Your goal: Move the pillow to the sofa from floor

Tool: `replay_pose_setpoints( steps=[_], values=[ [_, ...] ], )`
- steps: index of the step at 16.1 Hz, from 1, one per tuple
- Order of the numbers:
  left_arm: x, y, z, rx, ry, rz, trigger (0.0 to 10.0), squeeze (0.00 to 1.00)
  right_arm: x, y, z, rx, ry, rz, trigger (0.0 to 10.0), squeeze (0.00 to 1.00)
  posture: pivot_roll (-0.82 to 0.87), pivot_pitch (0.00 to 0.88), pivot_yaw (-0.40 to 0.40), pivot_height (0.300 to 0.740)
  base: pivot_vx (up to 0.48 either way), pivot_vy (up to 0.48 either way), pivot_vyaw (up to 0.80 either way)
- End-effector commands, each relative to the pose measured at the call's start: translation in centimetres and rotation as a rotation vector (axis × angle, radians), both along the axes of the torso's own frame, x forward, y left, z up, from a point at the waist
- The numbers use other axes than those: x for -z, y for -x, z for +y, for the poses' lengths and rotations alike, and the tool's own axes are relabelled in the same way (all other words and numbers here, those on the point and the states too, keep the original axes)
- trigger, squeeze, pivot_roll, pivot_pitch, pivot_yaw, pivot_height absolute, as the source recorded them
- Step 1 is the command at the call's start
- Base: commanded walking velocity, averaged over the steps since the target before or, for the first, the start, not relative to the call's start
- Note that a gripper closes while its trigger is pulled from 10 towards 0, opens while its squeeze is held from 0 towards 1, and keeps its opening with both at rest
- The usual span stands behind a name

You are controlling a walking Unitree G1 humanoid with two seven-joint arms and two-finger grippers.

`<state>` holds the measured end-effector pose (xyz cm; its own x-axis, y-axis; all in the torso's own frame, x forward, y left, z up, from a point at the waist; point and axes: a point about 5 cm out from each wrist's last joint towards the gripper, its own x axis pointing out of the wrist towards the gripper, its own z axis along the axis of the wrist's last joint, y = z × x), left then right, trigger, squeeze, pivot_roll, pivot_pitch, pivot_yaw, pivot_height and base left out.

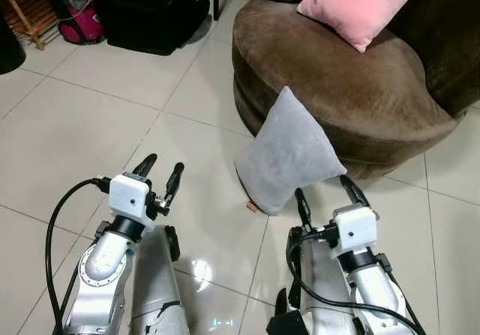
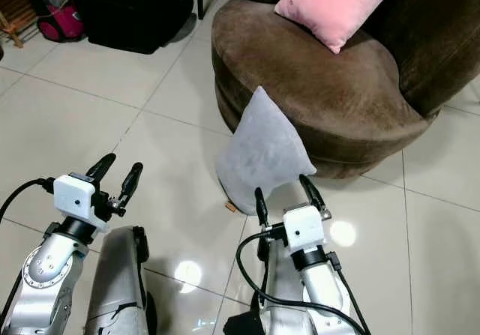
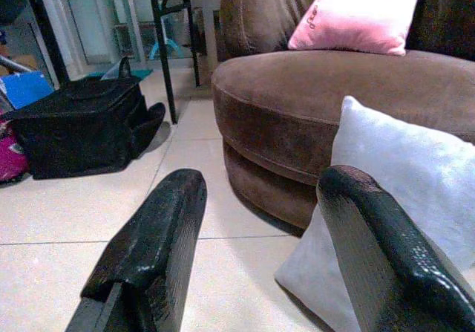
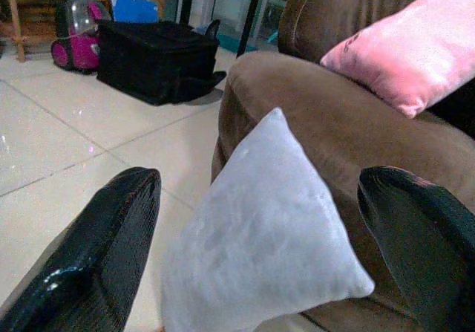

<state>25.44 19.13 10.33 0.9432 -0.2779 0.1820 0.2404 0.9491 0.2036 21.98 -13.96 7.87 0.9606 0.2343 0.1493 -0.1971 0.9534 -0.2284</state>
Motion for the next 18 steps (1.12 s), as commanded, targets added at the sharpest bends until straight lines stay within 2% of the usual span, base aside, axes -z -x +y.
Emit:
replay_pose_setpoints(
  steps=[1,3,5,6,7,13,15,18],
  values=[
    [0.8,0.3,-0.1,-0.001,-0.013,0.028,10.0,0.0,0.8,0.3,-0.4,0.018,0.012,0.033,10.0,0.0,0.07,0.231,-0.064,0.469,0.0,0.0,0.0],
    [1.1,0.4,-0.2,-0.002,-0.023,0.044,10.0,0.0,0.9,0.3,-0.3,0.024,0.023,0.039,10.0,0.0,0.07,0.228,-0.064,0.449,0.0,0.0,0.0],
    [1.9,-0.1,0.6,-0.136,-0.065,0.105,10.0,0.0,1.2,0.3,-0.2,0.018,0.027,0.059,10.0,0.0,0.07,0.226,-0.065,0.444,0.0,0.0,0.0],
    [2.1,-0.2,0.7,-0.149,-0.091,0.127,10.0,1.0,1.2,0.3,-0.2,0.019,0.031,0.055,10.0,0.0,0.08,0.222,-0.067,0.444,0.0,0.0,0.0],
    [2.2,-0.2,0.4,-0.094,-0.07,0.135,10.0,1.0,1.2,0.3,-0.2,0.019,0.033,0.053,10.0,0.0,0.08,0.219,-0.068,0.444,0.0,0.0,0.0],
    [2.2,-0.1,-0.1,-0.064,-0.027,0.142,10.0,1.0,1.2,0.2,-0.1,0.016,0.04,0.05,10.0,0.0,0.07,0.227,-0.067,0.444,0.0,0.0,0.0],
    [2.4,0.0,-0.4,-0.038,-0.053,0.145,10.0,1.0,1.2,0.2,0.0,0.013,0.04,0.055,10.0,0.0,0.07,0.228,-0.066,0.444,0.0,0.0,0.0],
    [2.5,-0.1,-0.7,-0.016,-0.044,0.153,10.0,1.0,1.2,0.3,0.1,0.017,0.038,0.058,10.0,0.0,0.07,0.232,-0.065,0.444,0.0,0.0,0.0]
  ],
)
